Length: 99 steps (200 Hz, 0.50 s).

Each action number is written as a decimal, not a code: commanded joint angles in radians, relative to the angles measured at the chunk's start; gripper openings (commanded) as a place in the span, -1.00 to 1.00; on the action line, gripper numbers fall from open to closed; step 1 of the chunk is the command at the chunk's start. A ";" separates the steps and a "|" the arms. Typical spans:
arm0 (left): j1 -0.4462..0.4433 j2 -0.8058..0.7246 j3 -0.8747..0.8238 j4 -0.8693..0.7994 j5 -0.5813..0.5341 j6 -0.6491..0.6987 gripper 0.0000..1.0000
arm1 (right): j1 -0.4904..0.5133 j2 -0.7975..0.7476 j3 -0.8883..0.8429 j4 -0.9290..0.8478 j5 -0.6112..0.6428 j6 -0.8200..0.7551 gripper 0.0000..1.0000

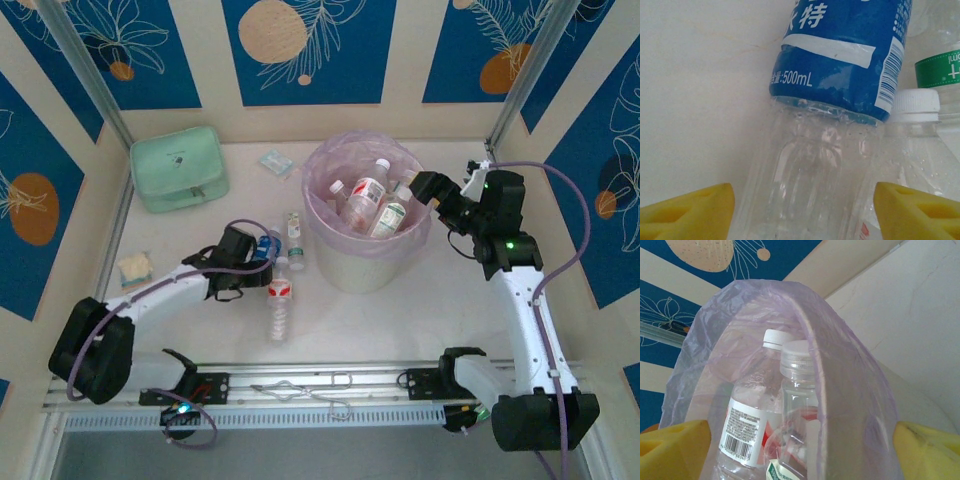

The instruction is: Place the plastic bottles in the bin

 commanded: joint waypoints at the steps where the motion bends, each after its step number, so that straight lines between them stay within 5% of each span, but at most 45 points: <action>1: 0.008 0.025 -0.009 0.039 -0.023 -0.004 0.36 | -0.001 -0.036 -0.007 0.006 -0.002 0.007 0.87; 50: 0.008 0.025 0.044 -0.048 -0.054 -0.028 0.08 | -0.003 -0.038 0.001 0.005 -0.001 0.008 0.87; 99: 0.008 -0.146 0.144 -0.225 -0.141 -0.002 -0.02 | -0.007 -0.056 -0.031 0.057 0.023 0.026 0.87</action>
